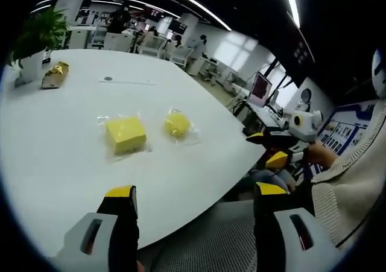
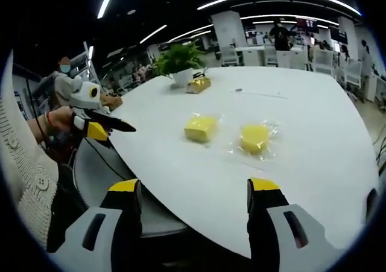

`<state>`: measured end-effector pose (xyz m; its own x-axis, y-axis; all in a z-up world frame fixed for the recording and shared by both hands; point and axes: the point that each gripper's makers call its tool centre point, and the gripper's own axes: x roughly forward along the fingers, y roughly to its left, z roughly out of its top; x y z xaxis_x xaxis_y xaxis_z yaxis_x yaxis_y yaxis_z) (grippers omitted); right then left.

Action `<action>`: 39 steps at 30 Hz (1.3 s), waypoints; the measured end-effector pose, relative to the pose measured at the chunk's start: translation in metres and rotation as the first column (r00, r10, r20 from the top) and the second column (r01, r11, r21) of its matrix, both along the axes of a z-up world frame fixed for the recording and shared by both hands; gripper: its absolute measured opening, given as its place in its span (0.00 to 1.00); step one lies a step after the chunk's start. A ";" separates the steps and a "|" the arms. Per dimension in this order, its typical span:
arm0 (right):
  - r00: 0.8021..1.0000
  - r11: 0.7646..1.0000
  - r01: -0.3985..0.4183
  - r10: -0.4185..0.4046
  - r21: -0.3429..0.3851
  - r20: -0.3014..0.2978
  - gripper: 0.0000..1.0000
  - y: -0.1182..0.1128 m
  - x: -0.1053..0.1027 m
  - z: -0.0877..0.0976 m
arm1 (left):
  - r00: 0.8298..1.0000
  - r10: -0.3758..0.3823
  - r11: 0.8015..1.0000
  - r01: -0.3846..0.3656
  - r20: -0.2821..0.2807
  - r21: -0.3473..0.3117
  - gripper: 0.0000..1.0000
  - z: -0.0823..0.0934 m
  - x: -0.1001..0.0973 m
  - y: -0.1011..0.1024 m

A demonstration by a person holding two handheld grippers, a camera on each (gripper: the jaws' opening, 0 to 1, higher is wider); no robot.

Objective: Compare the silicone blocks by pressing each to a similar depth, holding the contact briefly, and releasing to observe deformation and rebound differences across the visible hardness samples.

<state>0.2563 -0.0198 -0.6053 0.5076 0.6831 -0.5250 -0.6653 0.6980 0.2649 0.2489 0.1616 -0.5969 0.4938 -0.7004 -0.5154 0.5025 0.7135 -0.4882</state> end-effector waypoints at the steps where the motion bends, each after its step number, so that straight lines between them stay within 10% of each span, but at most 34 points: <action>1: 1.000 1.000 0.000 0.000 -0.001 -0.002 0.66 0.000 0.000 -0.001 | 1.000 -0.005 1.000 0.005 -0.004 -0.002 0.78 -0.001 0.001 0.000; 17: 0.999 0.999 0.018 -0.019 -0.030 -0.030 0.67 -0.003 0.007 -0.008 | 0.999 -0.030 0.998 0.029 -0.030 -0.051 0.79 -0.004 0.016 -0.002; 24: 0.999 0.999 0.025 -0.027 -0.044 -0.047 0.66 -0.010 0.013 -0.009 | 0.997 0.069 0.974 -0.073 -0.022 -0.215 0.77 0.014 0.053 0.011; 31: 0.997 0.998 0.029 -0.033 -0.058 -0.075 0.66 -0.012 0.020 -0.014 | 0.989 0.129 0.969 -0.141 -0.074 -0.203 0.75 -0.021 0.092 0.039; 39: 0.993 0.996 0.027 -0.037 -0.090 -0.116 0.66 -0.016 0.028 -0.021 | 0.947 0.265 0.881 -0.314 -0.179 -0.355 0.73 -0.042 0.148 0.062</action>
